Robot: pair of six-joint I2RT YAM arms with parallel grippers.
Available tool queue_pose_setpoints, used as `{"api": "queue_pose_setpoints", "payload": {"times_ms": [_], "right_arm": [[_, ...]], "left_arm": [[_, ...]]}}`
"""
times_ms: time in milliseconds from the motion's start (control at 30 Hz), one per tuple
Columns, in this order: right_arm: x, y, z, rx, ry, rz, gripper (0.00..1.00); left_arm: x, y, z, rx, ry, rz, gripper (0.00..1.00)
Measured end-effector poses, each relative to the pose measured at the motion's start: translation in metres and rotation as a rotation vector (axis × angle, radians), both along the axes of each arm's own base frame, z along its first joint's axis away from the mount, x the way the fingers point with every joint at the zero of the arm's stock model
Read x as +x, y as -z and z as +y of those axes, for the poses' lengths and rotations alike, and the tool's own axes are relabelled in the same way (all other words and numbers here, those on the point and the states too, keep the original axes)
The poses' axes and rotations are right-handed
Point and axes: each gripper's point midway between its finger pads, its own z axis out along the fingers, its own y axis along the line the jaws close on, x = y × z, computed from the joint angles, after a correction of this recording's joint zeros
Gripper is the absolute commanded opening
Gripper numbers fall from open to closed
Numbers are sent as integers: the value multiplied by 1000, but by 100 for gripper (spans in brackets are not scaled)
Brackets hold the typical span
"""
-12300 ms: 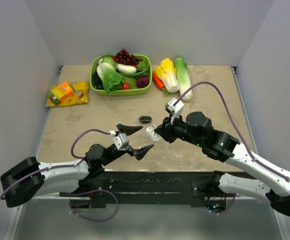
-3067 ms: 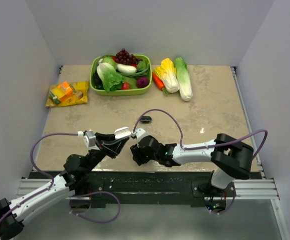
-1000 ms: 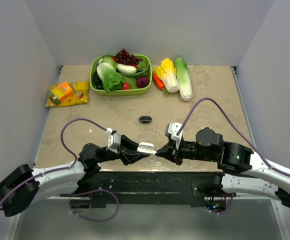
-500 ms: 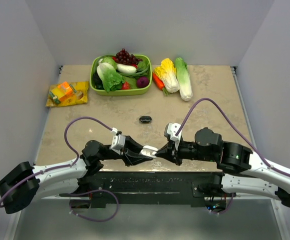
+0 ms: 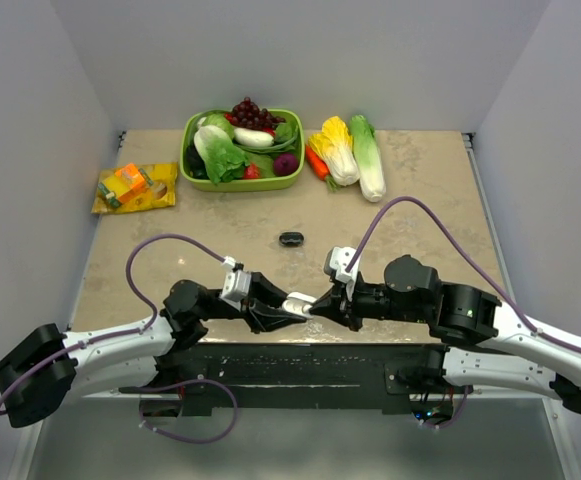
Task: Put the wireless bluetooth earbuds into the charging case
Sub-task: Place the earbud in the charging case.
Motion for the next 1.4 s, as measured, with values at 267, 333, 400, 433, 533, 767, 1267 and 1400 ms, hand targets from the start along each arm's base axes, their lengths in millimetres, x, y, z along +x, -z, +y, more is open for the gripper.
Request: {"api": "queue_pose_setpoints", "payload": {"times_ms": [267,333,400,433,533,767,1267,1400], "right_arm": [[1,0,2,4,1,3,0],[1,0,3,2,2,4,0],[1,1,3,-1,3,7,10],[1,1,3,-1,3,7,17],[1,1,3,1,7,15,36],[-2,-7,-1,40,29,33,50],[84,-10,-52,209,650,9,46],[106,80,-23,-5,684,89,26]], "left_arm": [[-1,-3,0,-5,3,-5,0],[-1,-3,0,-3,3,-3,0],[0,-3,0,-2,3,-2,0],[0,-3,0,-1,3,-2,0],[0,-4,0,-4,2,-4,0],[7,-7,-1,-14,-37,-1,0],[10,-8,33,-93,-185,-14,0],[14,-11,46,-129,-250,-8,0]]}}
